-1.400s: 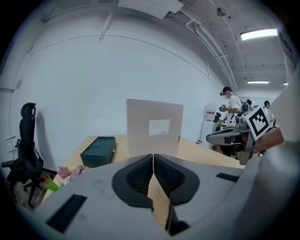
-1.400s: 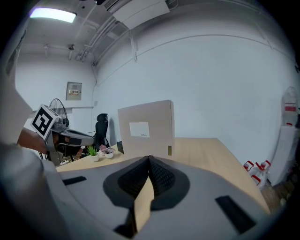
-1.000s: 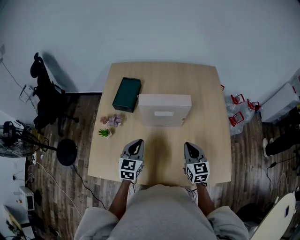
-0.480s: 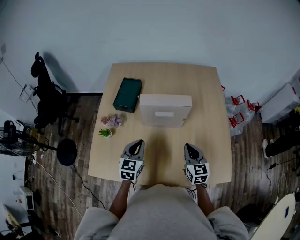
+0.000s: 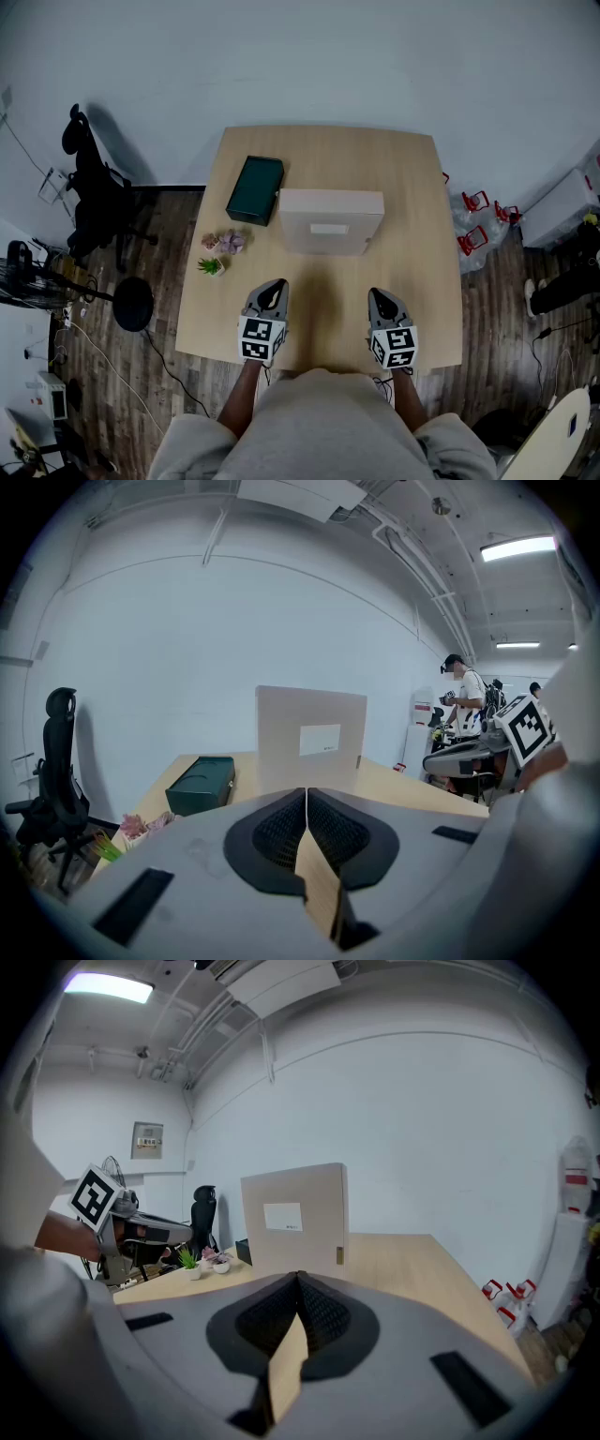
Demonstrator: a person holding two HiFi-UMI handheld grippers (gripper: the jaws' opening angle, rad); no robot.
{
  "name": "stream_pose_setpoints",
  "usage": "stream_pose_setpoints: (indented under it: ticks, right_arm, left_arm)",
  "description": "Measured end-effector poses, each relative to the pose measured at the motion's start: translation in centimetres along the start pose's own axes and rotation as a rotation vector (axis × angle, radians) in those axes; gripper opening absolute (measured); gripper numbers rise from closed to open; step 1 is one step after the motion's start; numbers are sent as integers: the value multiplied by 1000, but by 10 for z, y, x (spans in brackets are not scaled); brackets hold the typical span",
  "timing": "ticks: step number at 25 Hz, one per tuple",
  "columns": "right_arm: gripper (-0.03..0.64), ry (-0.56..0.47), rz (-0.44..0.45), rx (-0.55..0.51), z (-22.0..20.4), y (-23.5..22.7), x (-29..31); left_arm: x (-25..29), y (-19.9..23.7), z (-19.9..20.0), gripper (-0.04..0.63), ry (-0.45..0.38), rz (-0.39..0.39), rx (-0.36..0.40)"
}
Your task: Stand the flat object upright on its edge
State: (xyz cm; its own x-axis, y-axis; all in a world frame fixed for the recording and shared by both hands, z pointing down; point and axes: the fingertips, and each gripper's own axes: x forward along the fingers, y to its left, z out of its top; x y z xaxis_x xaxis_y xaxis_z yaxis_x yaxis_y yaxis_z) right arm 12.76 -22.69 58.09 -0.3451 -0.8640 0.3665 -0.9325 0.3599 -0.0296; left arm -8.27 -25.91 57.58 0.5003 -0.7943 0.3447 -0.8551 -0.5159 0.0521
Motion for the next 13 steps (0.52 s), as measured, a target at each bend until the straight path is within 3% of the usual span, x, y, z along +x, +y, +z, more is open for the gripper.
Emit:
stream_pose_setpoints:
  ticks: [13]
  right_arm:
    - [0,11,0,-5,-1,-3,0]
  left_arm:
    - [3,-1,0,18,6,-1,-2]
